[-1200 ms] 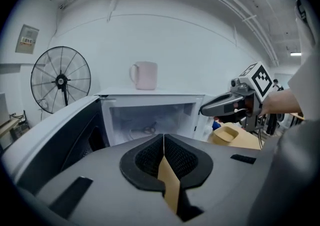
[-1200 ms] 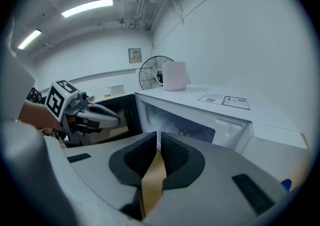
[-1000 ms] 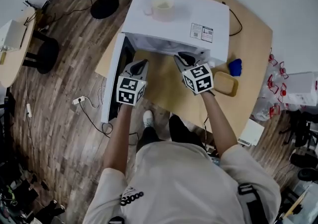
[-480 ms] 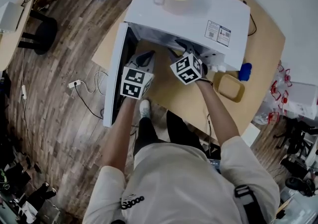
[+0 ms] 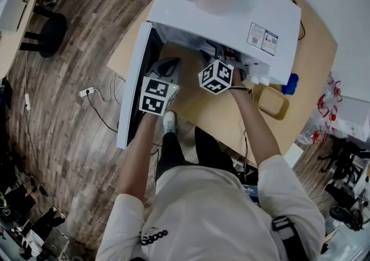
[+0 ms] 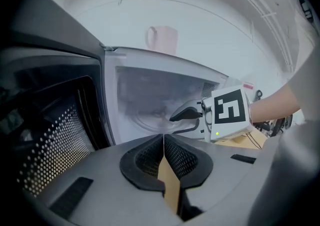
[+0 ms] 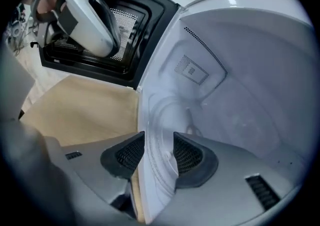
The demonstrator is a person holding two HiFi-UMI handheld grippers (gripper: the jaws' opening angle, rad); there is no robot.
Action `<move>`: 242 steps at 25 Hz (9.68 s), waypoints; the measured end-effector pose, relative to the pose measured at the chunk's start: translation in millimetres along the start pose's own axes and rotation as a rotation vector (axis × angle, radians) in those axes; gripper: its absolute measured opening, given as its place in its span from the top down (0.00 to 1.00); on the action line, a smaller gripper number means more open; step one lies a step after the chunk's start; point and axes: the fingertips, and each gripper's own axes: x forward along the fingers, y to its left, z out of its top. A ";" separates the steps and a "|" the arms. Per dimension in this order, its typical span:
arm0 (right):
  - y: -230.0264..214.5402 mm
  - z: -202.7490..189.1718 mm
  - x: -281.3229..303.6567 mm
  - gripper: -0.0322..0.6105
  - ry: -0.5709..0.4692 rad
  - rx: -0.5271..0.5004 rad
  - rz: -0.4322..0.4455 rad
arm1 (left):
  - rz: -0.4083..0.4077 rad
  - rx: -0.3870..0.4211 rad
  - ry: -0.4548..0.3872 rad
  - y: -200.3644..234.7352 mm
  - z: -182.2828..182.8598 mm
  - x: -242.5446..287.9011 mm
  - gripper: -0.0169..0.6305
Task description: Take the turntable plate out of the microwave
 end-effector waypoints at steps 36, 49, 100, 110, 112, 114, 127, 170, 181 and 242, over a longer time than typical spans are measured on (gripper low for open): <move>16.8 6.2 -17.3 0.92 0.056 -0.228 -0.081 | -0.035 -0.043 -0.049 7.4 -0.2 -4.0 0.95; 71.7 14.5 -31.2 0.92 0.021 -0.226 -0.044 | -0.051 -0.029 -0.035 2.9 -8.0 -9.6 0.94; 57.5 0.3 -17.7 0.83 0.009 -0.543 -0.454 | -0.164 0.106 0.093 -4.6 -55.9 3.1 0.92; 91.0 -3.0 -39.1 0.85 -0.017 -0.597 -0.479 | -0.303 -0.375 0.066 -32.6 -68.9 -9.0 0.67; 91.7 -1.7 -41.2 0.86 -0.009 -0.603 -0.492 | -0.305 -0.477 0.061 -37.0 -74.9 -6.3 0.64; 92.0 -1.9 -42.7 0.86 -0.005 -0.612 -0.499 | -0.296 -0.528 0.060 -36.2 -77.8 -2.4 0.64; 113.1 0.6 -64.3 0.88 -0.021 -0.631 -0.536 | -0.375 -0.733 -0.008 -29.9 -77.9 16.1 0.63; 151.7 -6.9 -316.5 0.90 -0.047 -0.538 -0.730 | -0.635 -0.870 -0.278 -224.9 -4.5 -129.8 0.86; 141.3 5.5 -426.0 0.88 -0.108 -0.680 -0.844 | -0.771 -0.937 -0.442 -297.3 45.6 -201.6 0.89; 131.6 95.6 -465.9 0.91 -0.197 -0.994 -0.812 | -0.857 -0.988 -0.668 -266.9 91.3 -288.0 0.88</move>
